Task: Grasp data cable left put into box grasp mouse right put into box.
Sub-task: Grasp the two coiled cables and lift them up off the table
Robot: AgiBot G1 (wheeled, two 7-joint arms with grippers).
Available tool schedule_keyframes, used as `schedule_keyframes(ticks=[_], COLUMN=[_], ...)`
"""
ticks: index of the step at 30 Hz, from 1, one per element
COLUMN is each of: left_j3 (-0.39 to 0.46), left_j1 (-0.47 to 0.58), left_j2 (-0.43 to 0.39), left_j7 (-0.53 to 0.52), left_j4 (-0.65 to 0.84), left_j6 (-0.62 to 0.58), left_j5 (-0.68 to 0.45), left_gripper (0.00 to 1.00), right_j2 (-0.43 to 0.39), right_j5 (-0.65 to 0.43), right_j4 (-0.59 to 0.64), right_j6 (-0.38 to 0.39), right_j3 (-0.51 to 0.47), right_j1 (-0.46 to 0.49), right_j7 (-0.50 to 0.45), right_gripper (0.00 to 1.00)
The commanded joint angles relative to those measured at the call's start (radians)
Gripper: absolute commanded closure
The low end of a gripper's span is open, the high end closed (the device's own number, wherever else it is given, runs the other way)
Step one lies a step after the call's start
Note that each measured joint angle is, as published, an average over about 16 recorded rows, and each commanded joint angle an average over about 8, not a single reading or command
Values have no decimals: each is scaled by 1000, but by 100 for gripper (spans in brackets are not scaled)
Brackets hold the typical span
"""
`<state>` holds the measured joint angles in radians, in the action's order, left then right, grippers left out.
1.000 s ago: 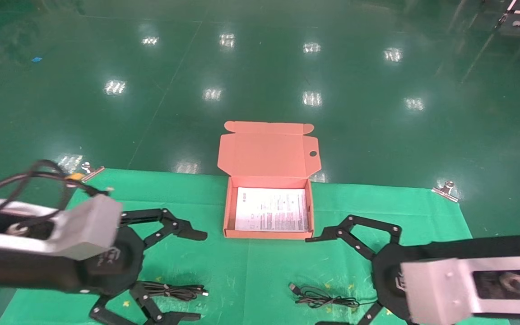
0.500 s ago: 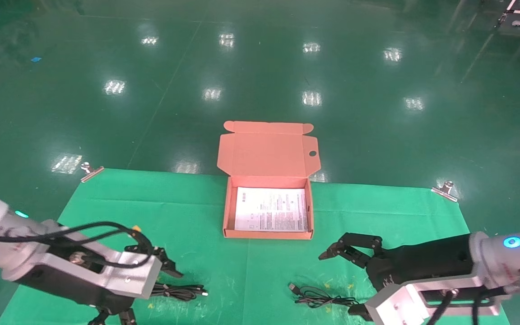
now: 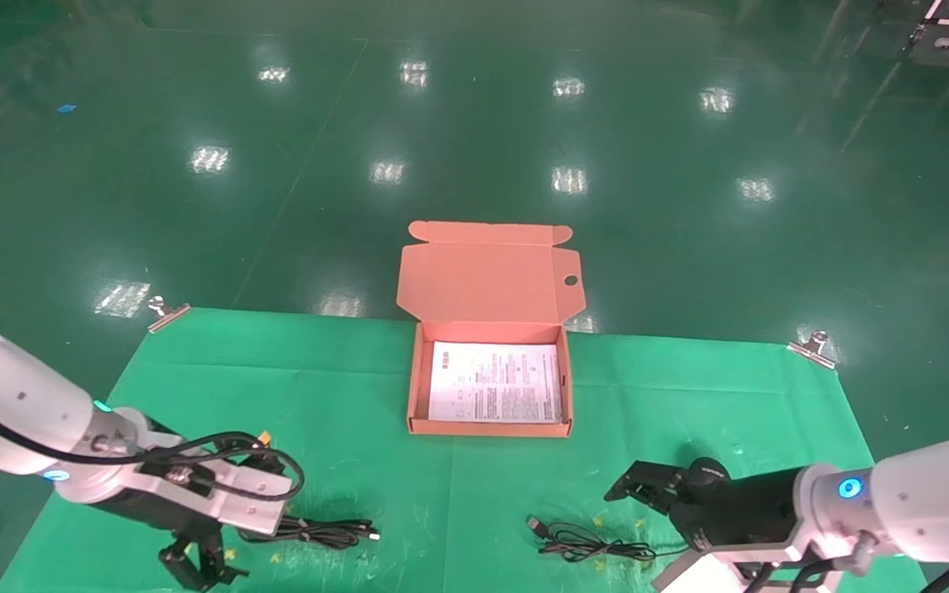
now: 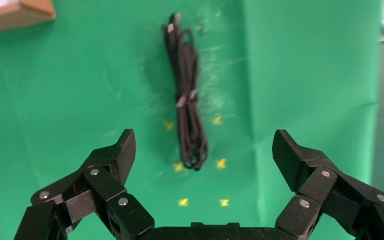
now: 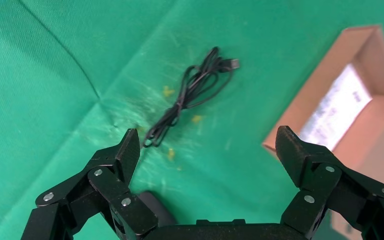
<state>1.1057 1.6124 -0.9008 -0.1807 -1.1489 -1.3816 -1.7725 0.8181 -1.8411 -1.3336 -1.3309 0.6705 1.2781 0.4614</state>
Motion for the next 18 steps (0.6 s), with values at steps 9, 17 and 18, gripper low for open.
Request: schedule_keyframes(ticks=[9, 17, 18], left_j3=[9, -23, -25], left_j1=[-64, -86, -86], left_j2=[-52, -101, -109], left_j7=[-29, 6, 15], left_j4=[76, 258, 282], left_j6=[116, 177, 181], left_j5=[-49, 12, 17], left_gripper=[0, 0, 0], right_j2=[72, 151, 160], right_j5=[-92, -118, -120], right_j4=[85, 236, 254], right_j6=[46, 62, 64], right_j3=[29, 38, 40], right_j1=[-28, -7, -4], right_j7=[-130, -202, -206], right_gripper=[0, 0, 0])
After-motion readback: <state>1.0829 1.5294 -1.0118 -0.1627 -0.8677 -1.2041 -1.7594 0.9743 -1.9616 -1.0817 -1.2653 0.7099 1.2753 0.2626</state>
